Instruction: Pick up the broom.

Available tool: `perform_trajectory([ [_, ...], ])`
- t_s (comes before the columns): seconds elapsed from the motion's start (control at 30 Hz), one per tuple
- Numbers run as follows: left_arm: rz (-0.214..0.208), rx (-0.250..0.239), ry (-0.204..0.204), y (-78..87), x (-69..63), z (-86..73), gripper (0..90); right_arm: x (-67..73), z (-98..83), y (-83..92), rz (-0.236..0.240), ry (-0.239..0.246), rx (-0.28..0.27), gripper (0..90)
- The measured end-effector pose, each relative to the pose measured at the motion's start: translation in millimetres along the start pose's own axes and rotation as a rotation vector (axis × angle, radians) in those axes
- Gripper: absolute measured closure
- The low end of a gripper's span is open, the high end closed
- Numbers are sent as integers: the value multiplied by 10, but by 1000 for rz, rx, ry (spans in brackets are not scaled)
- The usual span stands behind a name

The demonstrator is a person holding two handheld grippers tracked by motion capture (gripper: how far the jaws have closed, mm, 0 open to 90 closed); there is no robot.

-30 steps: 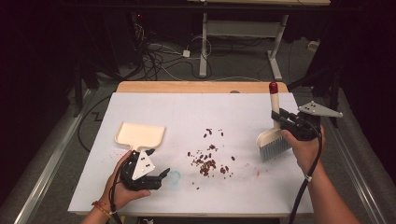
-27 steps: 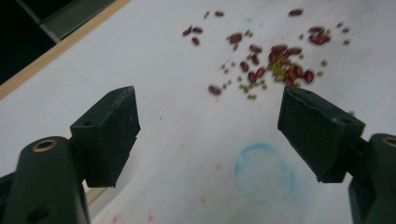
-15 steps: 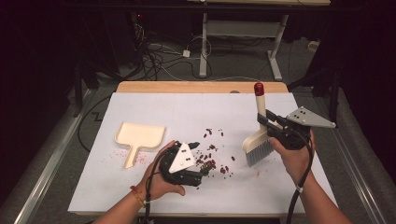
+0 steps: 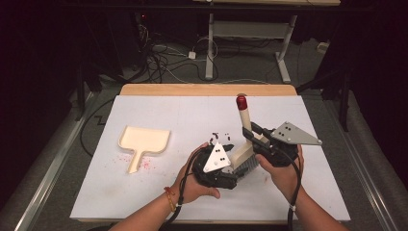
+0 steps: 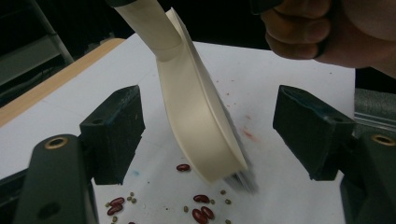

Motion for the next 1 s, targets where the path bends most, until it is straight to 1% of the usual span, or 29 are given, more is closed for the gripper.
perform_trajectory([
  [0.03,0,0,0,0,0,0,254,21,-2,-3,7,4,-4,708],
  [0.07,9,4,25,-29,36,-20,264,46,-6,0,11,4,-5,708],
  [0.13,23,15,35,-53,75,-53,280,97,-4,4,18,11,-15,708],
  [0.17,23,15,35,-53,75,-53,294,115,3,10,20,17,-24,708],
  [0.23,31,21,49,-70,108,-88,315,159,19,28,35,20,-36,708],
  [0.27,24,0,56,-58,122,-98,327,180,25,37,38,29,-38,708],
  [0.33,16,-7,55,-51,120,-100,380,217,31,56,39,34,-44,707],
  [0.37,14,-7,51,-47,119,-103,380,217,31,56,39,34,-44,707],
  [0.4,5,-13,46,-43,115,-108,432,243,34,69,43,39,-48,707],
  [0.43,5,-13,46,-43,115,-108,475,250,35,74,44,38,-50,706],
  [0.47,6,-12,43,-43,119,-114,508,257,36,81,48,33,-54,706],
  [0.53,-1,-15,42,-40,119,-116,578,275,33,87,56,41,-47,706],
  [0.6,9,-14,38,-19,144,-129,606,280,32,97,61,45,-49,704],
  [0.63,2,-12,38,-9,154,-135,626,281,31,104,65,46,-45,704],
  [0.67,-4,-9,35,4,162,-143,631,277,34,109,76,51,-42,703],
  [0.7,-4,-9,35,4,162,-143,638,275,34,118,94,43,-38,702],
  [0.77,-19,2,16,48,183,-160,647,263,30,140,127,30,-26,700],
  [0.83,-30,5,-1,89,188,-163,651,260,34,162,162,41,-12,692],
  [0.87,-30,5,-1,89,188,-163,653,263,39,176,181,43,-12,683],
  [0.9,-39,9,-17,130,188,-163,653,264,44,186,200,64,-4,663],
  [0.93,-44,9,-22,156,189,-165,654,275,46,198,219,75,5,645],
  [1.0,-49,7,-25,183,190,-170,654,287,55,245,260,115,12,623],
])
Point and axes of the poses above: each handheld gripper's, and its own axes: y roughly backward along the jaws, z roughly out of its top, x roughly to its left, the point moved 7 cm from there along -y, roughly forward along the jaws, and after that the axes turned 11 degrees about -y, right-handed, at the moved point
